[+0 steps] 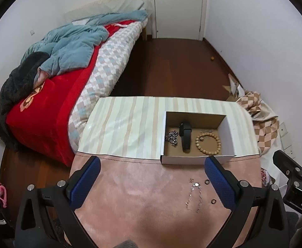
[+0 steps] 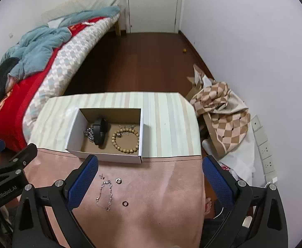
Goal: Organize jewelry
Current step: 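Withdraw both tools from the box back over the remaining jewelry, then close the right tool on a black ring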
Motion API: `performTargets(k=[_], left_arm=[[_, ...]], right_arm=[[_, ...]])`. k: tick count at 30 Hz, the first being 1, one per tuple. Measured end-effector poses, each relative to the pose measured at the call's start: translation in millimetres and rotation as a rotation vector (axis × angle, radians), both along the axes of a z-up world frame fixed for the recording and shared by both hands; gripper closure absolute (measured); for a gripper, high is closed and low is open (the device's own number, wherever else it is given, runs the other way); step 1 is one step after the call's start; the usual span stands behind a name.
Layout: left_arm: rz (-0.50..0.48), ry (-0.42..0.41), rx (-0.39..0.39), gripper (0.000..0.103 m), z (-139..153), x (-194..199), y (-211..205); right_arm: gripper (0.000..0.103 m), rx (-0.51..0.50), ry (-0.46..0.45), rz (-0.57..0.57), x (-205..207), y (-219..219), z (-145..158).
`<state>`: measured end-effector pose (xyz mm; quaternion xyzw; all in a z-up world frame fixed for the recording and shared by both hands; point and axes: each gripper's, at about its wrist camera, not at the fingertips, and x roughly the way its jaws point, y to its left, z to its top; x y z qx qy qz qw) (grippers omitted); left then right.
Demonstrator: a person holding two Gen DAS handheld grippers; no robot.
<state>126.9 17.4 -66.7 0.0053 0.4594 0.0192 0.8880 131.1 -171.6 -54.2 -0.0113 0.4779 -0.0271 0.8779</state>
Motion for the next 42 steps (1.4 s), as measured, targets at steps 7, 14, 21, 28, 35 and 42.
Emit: performTargets(k=[7, 14, 21, 28, 35, 42], left_arm=[[-0.021, -0.066, -0.019, 0.000, 35, -29, -4], [-0.022, -0.112, -0.024, 0.000, 54, -47, -1], [0.020, -0.107, -0.001, 0.000, 34, -48, 2], [0.092, 0.041, 0.058, 0.000, -49, -40, 12], [0.119, 0.241, 0.118, 0.000, -134, -37, 20], [0.128, 0.310, 0.113, 0.000, -160, -33, 24]], right_arm=[[0.001, -0.001, -0.083, -0.001, -34, 0, 42], [0.001, 0.012, -0.142, 0.001, -61, 2, 72], [0.001, 0.065, -0.119, -0.001, -64, -3, 61], [0.006, 0.139, 0.026, 0.009, -56, -15, -37], [0.046, 0.193, 0.204, 0.070, -48, -3, -155], [0.054, 0.175, 0.209, 0.108, -43, 18, -190]])
